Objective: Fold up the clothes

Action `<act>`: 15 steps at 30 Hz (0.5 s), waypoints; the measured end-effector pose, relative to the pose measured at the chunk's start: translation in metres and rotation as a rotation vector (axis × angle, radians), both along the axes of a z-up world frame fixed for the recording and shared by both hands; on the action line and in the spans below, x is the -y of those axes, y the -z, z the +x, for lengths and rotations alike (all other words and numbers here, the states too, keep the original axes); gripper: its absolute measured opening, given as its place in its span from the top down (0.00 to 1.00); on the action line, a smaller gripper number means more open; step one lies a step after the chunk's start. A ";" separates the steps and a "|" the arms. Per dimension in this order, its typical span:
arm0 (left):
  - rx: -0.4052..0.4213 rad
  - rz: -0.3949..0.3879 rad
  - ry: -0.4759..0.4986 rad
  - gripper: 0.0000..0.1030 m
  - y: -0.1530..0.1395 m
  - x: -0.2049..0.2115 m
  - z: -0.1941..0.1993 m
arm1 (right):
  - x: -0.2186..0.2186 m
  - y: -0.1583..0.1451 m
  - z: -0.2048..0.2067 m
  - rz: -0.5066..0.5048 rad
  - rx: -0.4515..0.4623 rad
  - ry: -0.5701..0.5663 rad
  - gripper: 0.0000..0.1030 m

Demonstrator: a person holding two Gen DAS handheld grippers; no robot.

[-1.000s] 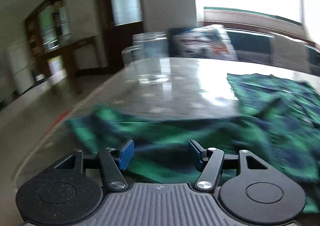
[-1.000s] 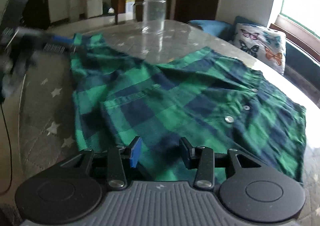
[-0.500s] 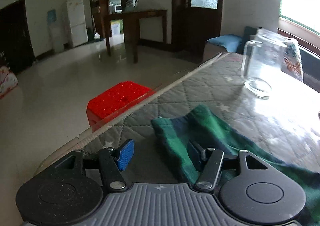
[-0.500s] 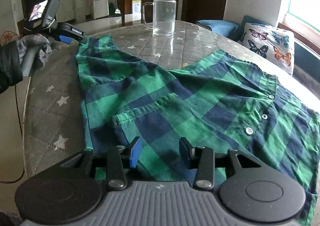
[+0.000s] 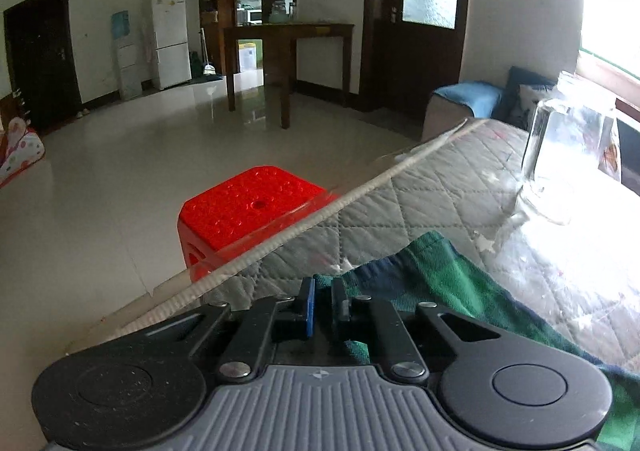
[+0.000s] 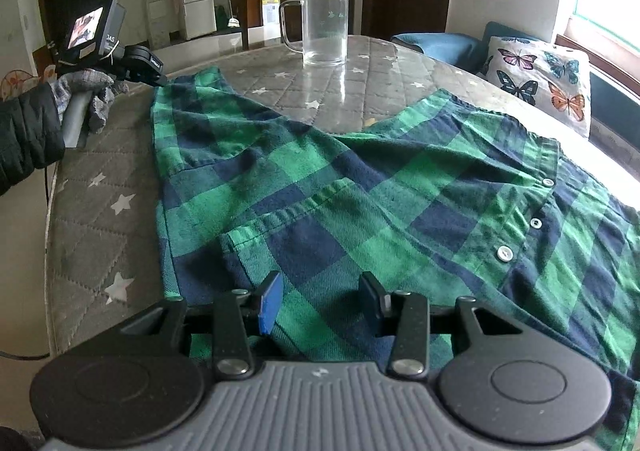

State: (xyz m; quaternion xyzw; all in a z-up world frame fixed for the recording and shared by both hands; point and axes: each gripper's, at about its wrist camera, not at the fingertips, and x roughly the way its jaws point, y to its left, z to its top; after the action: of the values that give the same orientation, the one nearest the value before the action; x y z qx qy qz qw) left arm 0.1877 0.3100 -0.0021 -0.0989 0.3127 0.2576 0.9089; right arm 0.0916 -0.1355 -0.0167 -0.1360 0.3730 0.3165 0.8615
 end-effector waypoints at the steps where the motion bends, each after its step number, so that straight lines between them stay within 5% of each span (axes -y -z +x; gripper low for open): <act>1: 0.005 -0.009 -0.003 0.91 0.000 0.000 0.000 | 0.000 0.000 0.000 0.001 -0.001 0.000 0.59; 3: 0.012 -0.040 -0.004 0.88 -0.001 -0.001 -0.002 | -0.001 0.000 0.000 -0.001 -0.001 -0.001 0.58; 5: 0.023 -0.073 -0.001 0.70 -0.003 -0.004 -0.008 | -0.001 0.000 0.001 -0.001 -0.002 -0.002 0.58; 8: 0.029 -0.078 0.014 0.58 -0.003 -0.002 -0.014 | -0.001 0.000 0.001 0.000 -0.001 -0.001 0.58; 12: 0.022 -0.050 0.032 0.56 -0.002 0.004 -0.013 | -0.002 0.000 0.001 -0.002 0.002 -0.001 0.58; 15: 0.023 -0.048 0.041 0.64 -0.002 0.004 -0.009 | -0.002 0.000 0.001 -0.001 0.003 0.001 0.58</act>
State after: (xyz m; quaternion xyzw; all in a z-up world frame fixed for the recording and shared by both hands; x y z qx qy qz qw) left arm 0.1790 0.3061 -0.0001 -0.1171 0.3102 0.2301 0.9149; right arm 0.0923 -0.1330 -0.0167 -0.1370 0.3721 0.3157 0.8621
